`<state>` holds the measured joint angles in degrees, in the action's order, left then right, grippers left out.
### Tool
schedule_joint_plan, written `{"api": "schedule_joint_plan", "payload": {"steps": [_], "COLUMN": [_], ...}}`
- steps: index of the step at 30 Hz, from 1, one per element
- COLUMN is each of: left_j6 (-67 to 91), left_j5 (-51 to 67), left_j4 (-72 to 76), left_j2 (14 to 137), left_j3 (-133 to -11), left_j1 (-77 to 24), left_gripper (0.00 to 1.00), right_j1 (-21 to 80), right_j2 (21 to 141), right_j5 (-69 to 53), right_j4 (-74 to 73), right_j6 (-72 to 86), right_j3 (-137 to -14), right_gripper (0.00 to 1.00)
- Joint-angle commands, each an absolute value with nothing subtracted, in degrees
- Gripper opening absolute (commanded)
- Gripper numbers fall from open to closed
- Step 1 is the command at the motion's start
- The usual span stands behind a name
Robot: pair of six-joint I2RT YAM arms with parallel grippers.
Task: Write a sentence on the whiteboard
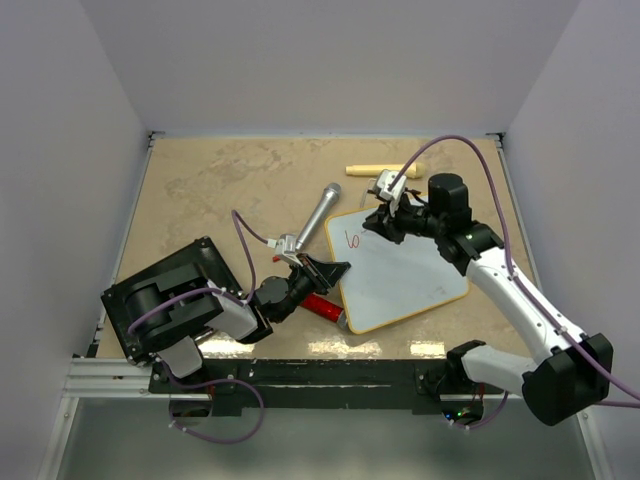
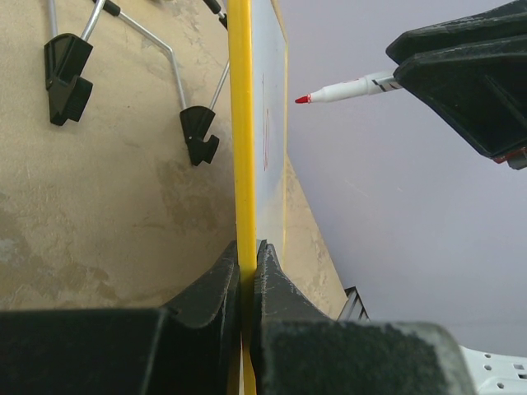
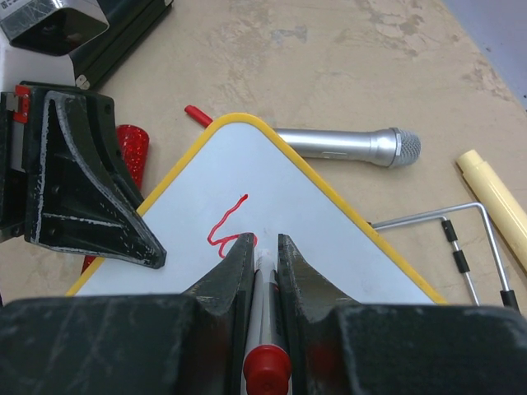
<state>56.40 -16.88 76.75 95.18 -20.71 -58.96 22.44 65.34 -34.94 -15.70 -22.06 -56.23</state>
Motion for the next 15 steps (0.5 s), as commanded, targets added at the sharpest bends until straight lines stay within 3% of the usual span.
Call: {"api": "schedule_joint_plan", "payload": {"steps": [1,15], "left_j6": [49.04,49.04], "left_j5": [-14.77,-14.59], "left_j4": [78.75,78.84], "left_j2": [96.5,96.86], "left_j3": [-19.95,-20.04], "left_j1": [-59.68,-59.68], "left_gripper": [0.0,0.0], "right_j1": [22.32,22.41], "right_j2": [66.7,68.73], "right_j5": [-33.75,-35.51], "right_j4": [-12.83,-15.2], "right_j6": [-21.36,-23.9], "right_j3": [-56.16,-55.46], "right_gripper": [0.0,0.0]}}
